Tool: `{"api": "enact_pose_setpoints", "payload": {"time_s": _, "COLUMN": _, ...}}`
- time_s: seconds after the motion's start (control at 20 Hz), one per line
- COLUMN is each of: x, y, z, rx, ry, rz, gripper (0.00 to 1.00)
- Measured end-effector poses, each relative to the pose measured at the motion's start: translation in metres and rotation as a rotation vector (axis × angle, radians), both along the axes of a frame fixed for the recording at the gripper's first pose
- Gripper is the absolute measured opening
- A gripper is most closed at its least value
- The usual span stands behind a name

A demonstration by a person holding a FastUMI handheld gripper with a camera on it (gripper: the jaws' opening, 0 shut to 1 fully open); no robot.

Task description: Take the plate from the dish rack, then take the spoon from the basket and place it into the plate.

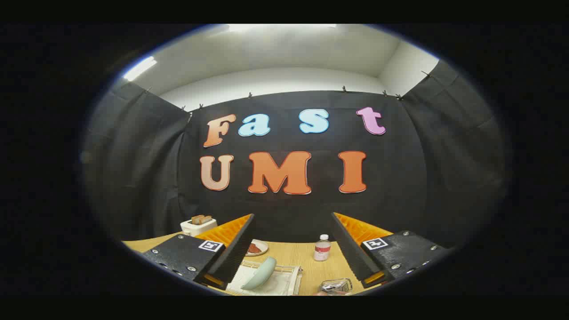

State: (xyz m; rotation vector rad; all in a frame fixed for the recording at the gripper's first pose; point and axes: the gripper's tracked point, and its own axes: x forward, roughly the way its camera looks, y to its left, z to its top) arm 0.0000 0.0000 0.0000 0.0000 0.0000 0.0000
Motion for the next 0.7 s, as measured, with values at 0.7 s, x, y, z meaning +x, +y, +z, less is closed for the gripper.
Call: {"api": "enact_pose_setpoints", "payload": {"time_s": 0.7, "x": -0.001, "y": 0.028, "z": 0.014, "rx": -0.01, "ry": 0.015, "rz": -0.045, "gripper": 0.98}}
